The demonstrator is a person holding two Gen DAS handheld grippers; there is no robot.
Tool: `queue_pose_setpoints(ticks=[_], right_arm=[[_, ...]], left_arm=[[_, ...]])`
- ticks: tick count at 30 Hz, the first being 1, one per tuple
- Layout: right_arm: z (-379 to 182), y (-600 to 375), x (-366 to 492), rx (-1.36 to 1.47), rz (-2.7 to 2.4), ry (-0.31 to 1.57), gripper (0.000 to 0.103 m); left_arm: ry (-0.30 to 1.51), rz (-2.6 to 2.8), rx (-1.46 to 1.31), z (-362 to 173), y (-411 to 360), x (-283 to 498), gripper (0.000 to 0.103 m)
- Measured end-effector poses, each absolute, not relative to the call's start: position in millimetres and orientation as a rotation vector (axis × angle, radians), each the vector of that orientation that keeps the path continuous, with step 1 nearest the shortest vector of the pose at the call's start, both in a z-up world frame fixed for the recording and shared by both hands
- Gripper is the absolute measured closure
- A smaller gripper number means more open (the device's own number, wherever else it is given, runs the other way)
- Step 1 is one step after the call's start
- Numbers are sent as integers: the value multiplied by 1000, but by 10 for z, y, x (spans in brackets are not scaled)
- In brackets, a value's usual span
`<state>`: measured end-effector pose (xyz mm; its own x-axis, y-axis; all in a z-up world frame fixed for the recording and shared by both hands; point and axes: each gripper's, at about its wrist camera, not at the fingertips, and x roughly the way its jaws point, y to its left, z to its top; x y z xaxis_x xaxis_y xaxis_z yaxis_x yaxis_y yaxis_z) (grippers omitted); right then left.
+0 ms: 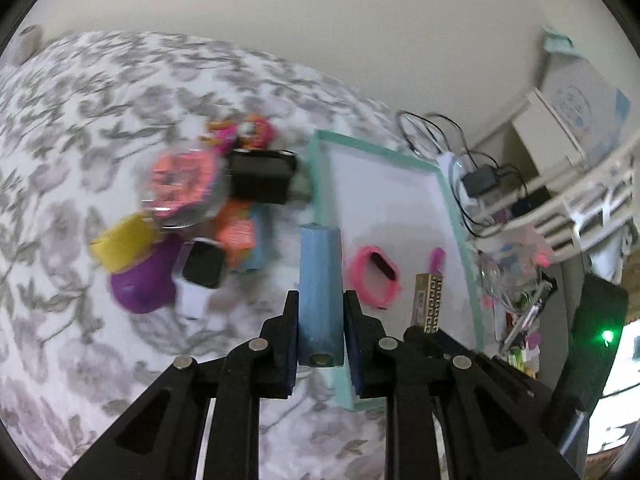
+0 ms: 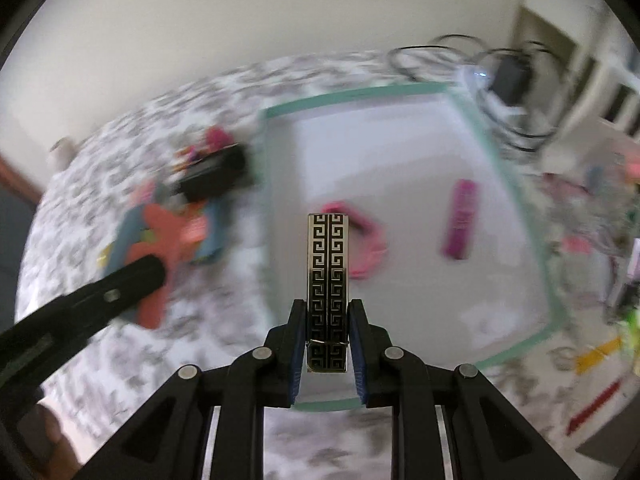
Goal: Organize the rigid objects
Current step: 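Carry the phone case and gold box into the teal box with both tools, then open both tools to release the items inside the teal box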
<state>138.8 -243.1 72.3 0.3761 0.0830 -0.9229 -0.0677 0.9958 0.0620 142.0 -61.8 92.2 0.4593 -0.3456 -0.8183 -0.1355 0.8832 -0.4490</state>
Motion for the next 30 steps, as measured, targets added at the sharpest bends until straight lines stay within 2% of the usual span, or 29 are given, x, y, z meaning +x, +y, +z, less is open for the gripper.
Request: queue_pose_setpoints(ticks=[11, 17, 23, 24, 26, 30], right_arm=[[439, -3170, 1517, 57, -101, 1225, 81], [201, -3174, 1599, 67, -95, 1288, 81], [188, -3123, 1606, 53, -96, 1296, 80], [199, -3113, 1610, 50, -98, 1297, 80], [231, -3101, 1620, 43, -100, 1292, 79], [451, -3065, 1545, 32, -116, 1243, 67]], left_arm=[[1206, -266, -325, 535, -1501, 1568, 82], [1271, -255, -267, 369, -1654, 1567, 81], [1293, -239, -271, 349, -1648, 1589, 81], [1292, -236, -274, 351, -1664, 1609, 80], [1283, -234, -279, 397, -1648, 1605, 67], [1267, -227, -272, 532, -1590, 1571, 54]])
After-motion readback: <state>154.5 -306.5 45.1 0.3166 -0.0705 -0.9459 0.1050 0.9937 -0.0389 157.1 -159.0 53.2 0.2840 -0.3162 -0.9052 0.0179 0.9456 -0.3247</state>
